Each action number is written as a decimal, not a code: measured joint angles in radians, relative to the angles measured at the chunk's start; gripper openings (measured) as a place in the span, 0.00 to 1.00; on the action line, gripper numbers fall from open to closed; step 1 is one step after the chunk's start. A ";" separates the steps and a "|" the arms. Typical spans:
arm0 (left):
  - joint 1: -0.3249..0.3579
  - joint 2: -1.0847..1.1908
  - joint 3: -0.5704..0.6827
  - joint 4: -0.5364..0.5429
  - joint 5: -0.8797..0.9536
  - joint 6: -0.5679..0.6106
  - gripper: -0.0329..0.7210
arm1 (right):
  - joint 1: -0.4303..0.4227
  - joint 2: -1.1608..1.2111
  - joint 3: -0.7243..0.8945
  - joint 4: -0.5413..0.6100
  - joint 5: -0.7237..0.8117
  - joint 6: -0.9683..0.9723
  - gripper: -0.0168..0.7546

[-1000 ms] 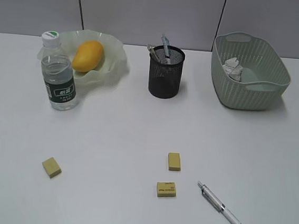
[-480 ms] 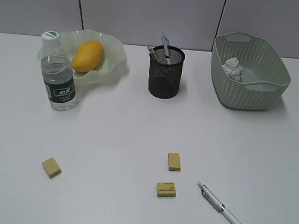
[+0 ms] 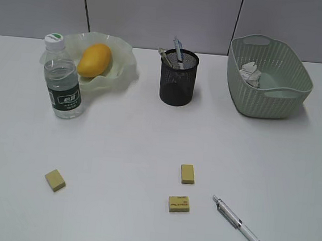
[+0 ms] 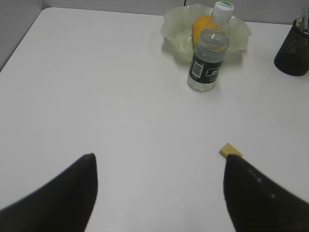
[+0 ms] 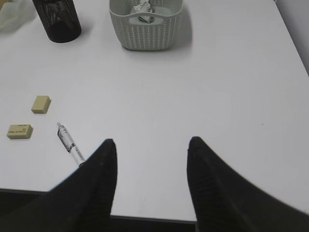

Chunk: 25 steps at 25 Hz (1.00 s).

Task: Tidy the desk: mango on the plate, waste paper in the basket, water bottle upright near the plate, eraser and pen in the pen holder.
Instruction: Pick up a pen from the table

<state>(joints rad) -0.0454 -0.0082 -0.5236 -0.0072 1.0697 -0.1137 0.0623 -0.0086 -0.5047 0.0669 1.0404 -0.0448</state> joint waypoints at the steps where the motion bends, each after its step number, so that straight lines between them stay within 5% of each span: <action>1: 0.000 0.000 0.000 -0.001 0.000 0.014 0.84 | 0.000 0.000 0.000 0.000 0.000 0.000 0.52; 7: 0.000 0.000 0.000 -0.008 -0.001 0.098 0.82 | 0.000 0.000 0.000 0.000 0.000 0.000 0.52; 25: 0.000 0.000 0.000 -0.008 -0.002 0.104 0.75 | 0.000 0.000 0.000 0.000 0.000 0.000 0.52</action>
<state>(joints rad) -0.0454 -0.0082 -0.5236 -0.0153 1.0682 -0.0100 0.0623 -0.0086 -0.5047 0.0669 1.0404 -0.0448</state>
